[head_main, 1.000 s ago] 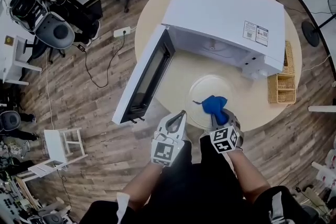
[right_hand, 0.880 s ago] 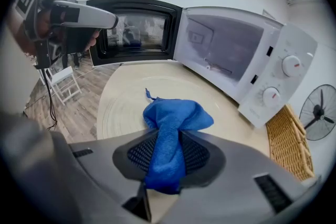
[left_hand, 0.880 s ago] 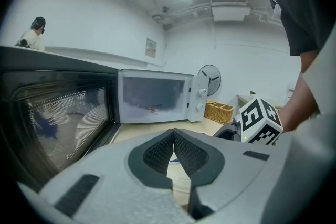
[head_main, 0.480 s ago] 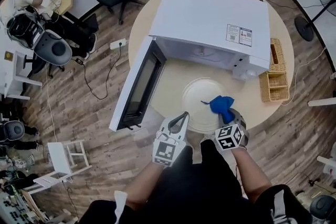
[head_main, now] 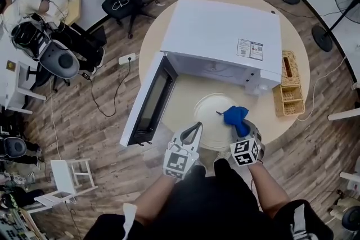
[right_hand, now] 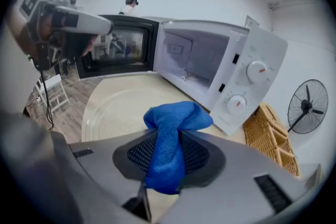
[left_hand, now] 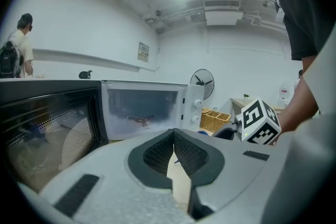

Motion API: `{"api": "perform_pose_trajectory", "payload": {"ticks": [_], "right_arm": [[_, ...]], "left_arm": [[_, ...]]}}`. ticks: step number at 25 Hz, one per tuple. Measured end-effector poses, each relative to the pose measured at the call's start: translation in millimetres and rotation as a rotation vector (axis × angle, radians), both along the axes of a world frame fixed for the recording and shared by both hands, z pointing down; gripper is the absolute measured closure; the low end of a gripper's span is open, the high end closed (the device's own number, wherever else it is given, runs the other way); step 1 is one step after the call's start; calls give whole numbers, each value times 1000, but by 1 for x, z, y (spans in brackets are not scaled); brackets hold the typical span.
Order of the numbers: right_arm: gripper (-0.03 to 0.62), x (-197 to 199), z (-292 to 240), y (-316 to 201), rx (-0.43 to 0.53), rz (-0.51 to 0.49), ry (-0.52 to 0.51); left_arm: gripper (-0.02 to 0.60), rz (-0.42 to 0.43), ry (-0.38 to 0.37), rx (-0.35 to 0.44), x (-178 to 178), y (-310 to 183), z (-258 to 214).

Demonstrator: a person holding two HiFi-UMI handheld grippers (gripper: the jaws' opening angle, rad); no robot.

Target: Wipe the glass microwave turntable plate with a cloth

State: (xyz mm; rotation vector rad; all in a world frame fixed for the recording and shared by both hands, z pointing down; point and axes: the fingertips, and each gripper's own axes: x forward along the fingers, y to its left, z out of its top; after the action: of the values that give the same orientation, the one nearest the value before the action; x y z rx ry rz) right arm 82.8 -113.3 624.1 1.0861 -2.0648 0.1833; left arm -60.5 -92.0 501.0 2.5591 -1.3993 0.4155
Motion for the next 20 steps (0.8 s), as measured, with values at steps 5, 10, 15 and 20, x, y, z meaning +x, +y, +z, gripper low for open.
{"api": "perform_pose_trajectory", "payload": {"ticks": [5, 10, 15, 20], "right_arm": [[488, -24, -82, -24, 135, -19, -191], [488, -37, -169, -46, 251, -19, -350], [488, -41, -240, -56, 377, -42, -432], [487, -42, -286, -58, 414, -59, -494]], "left_arm": [[575, -27, 50, -3, -9, -11, -14], [575, -69, 79, 70, -24, -29, -50], [575, -81, 66, 145, -29, -44, -81], [575, -82, 49, 220, -34, -50, -113]]}}
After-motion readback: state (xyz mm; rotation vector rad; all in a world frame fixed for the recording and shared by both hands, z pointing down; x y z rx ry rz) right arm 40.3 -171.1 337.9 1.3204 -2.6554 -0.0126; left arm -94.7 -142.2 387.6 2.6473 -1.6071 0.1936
